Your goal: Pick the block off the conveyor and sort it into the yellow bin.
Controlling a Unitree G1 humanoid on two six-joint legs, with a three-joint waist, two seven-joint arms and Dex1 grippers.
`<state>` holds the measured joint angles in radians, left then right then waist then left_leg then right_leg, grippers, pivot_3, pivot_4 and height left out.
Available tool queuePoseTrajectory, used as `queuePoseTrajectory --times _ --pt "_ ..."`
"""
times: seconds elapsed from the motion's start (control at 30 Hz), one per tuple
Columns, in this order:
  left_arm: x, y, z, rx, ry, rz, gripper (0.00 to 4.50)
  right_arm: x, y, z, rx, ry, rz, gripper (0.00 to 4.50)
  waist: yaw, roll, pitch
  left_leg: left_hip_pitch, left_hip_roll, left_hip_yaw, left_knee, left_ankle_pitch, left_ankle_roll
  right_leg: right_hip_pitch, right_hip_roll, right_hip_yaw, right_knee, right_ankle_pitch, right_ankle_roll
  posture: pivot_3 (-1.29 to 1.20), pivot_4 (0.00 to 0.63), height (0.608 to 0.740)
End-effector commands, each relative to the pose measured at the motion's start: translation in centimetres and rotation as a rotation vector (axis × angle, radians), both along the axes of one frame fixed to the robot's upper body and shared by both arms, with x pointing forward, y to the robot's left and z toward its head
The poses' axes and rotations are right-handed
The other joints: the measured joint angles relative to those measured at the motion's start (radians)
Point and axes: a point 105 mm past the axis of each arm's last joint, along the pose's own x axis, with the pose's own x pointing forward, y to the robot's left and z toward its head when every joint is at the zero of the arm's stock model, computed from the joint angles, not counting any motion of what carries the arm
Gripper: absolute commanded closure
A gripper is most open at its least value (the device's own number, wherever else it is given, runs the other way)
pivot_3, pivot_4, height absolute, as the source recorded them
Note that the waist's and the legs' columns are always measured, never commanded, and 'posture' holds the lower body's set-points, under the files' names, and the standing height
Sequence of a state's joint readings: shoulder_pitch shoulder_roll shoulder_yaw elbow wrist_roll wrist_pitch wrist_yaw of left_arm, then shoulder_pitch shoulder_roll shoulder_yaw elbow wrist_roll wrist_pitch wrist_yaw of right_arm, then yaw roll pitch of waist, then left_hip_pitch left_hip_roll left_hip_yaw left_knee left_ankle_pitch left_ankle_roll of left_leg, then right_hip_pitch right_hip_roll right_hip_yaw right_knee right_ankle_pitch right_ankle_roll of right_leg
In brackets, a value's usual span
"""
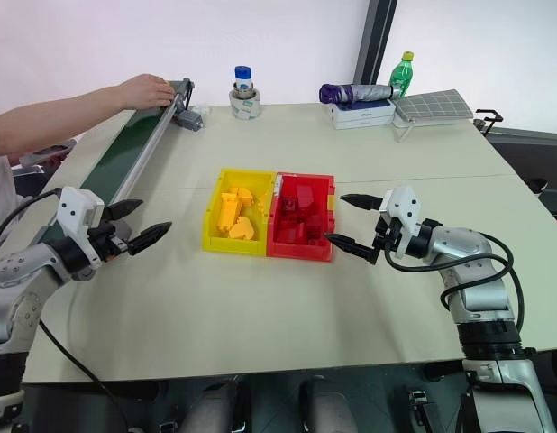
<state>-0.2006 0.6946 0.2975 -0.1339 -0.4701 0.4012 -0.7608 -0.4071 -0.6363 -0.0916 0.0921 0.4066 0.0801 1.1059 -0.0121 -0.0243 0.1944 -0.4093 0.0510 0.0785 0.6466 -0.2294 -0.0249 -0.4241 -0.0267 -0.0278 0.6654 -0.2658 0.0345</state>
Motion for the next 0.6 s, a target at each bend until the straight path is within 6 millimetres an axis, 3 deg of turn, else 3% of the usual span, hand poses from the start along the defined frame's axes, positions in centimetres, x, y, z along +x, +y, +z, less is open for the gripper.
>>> queuePoseTrajectory --times 0.03,0.6 --pt "-0.28 -0.30 1.55 0.004 -0.080 -0.012 0.02 -0.01 0.29 1.20 0.007 -0.056 0.015 0.00 0.000 0.000 0.000 0.000 0.000 0.000 0.000 0.000 0.000 0.000 0.000 0.000 0.000 0.000 0.000 0.00 0.150 0.740" --pt "-0.85 0.23 2.20 -0.005 -0.112 -0.003 0.02 0.15 0.53 1.28 0.007 -0.061 0.024 0.00 -0.001 0.000 0.000 0.000 0.000 0.000 0.000 0.000 0.000 0.000 0.000 0.000 0.000 0.000 0.000 0.00 0.150 0.740"
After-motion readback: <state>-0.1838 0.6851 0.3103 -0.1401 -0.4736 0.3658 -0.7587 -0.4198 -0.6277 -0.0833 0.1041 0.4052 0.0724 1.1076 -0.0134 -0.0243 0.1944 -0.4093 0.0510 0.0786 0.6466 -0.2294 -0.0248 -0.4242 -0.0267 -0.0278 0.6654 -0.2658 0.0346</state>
